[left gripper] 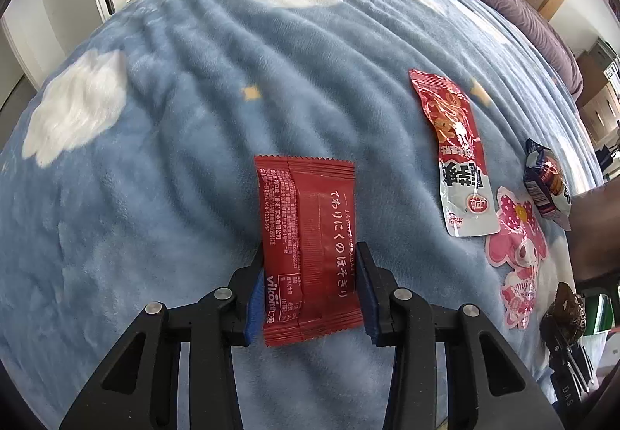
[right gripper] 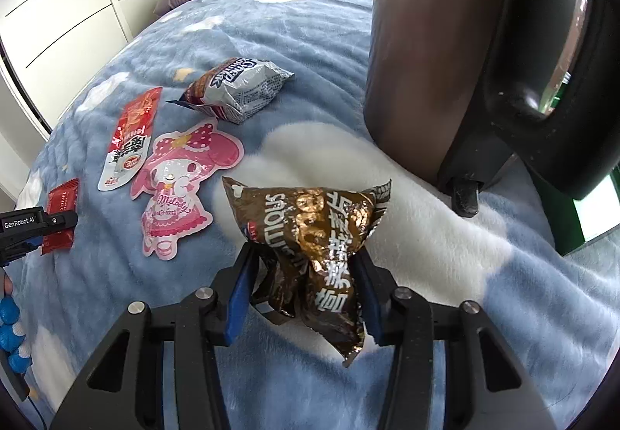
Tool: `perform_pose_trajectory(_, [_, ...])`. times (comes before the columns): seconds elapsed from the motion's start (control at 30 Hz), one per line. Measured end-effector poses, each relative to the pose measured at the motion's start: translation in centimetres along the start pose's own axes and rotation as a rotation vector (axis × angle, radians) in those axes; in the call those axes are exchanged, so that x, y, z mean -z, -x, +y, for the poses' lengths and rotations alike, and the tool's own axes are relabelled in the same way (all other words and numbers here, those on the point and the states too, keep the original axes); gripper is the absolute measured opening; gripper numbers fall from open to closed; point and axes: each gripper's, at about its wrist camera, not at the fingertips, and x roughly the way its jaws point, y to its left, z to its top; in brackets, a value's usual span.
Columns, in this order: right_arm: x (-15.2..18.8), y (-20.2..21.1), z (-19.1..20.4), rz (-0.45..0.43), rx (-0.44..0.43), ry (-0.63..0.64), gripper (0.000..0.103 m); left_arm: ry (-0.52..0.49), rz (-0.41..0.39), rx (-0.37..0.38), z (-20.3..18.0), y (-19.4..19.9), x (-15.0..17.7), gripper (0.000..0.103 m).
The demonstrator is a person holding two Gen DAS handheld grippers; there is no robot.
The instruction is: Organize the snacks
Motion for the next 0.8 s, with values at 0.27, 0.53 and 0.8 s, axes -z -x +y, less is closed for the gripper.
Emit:
perform_pose_trajectory(0.27, [0.4, 1.1, -0.1, -0.008, -0.025, -0.005, 0.031, -0.039, -0.039, 0.009, -0.1, 1.9, 0.8, 0.035])
perform_pose_trajectory(0.53, [0.6, 3.3, -0.2, -0.028, -0.043, -0.004, 0.031, -0.086, -0.082, 0.008, -1.1, 4.7, 1.9, 0.035])
perform_pose_trajectory(0.8, [1.1, 7.1, -0.1, -0.065, -0.063, -0.004, 0.031, -0.142, -0.116, 0.021, -2.7, 7.9, 3.8, 0.035])
